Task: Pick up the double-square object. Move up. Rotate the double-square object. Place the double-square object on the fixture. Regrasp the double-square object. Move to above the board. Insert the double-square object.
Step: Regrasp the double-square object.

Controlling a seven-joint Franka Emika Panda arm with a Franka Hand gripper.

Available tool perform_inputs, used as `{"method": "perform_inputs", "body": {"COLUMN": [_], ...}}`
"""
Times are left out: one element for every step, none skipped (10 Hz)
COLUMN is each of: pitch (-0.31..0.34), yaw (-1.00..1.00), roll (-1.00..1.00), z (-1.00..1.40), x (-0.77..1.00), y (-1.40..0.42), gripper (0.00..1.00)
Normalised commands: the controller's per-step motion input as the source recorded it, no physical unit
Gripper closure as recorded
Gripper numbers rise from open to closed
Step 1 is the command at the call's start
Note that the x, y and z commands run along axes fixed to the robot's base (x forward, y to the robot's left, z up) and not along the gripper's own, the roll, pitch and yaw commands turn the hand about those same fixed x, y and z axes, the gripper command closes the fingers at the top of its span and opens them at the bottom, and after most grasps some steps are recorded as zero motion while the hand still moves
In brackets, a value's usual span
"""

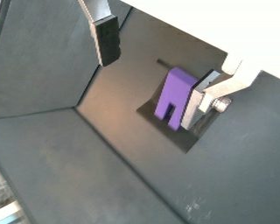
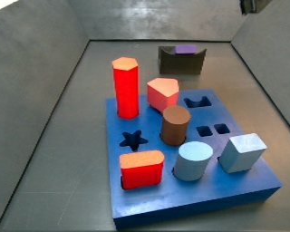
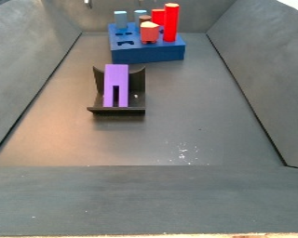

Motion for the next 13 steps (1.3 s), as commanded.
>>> {"method": "perform_inputs", "body": {"pitch": [0.113,0.081,0.028,0.002,0.024,0.011,-0.012,-0.047,-0.071,-0.077,-0.082,-0.076,-0.072], "yaw": [0.21,0.22,0.21,0.20,0.14,0.13,0.12,0.10,0.09,0.07,0.04,0.02,0.01], "roll": [0.38,0.26,0.19,0.17,0.13,0.13,0.12,0.09,0.07,0.06,0.06,0.06,0.07], "z": [-0.02,-0.01,-0.01,-0.02,-1.00,-1.00,-1.00,-1.00,-1.00,-1.00,-1.00,-1.00,-1.00], "x": [0.10,0.10,0.08,0.08,0.04,0.04,0.05,0.06,0.07,0.08,0.09,0.10,0.10], "y": [-0.05,-0.03,-0.04,-0.04,0.07,0.07,0.07,0.06,0.05,0.05,0.04,0.04,0.04], "gripper": [0.00,0.00,0.00,0.00,0.00,0.00,0.00,0.00,0.00,0.00,0.00,0.00,0.00]}}
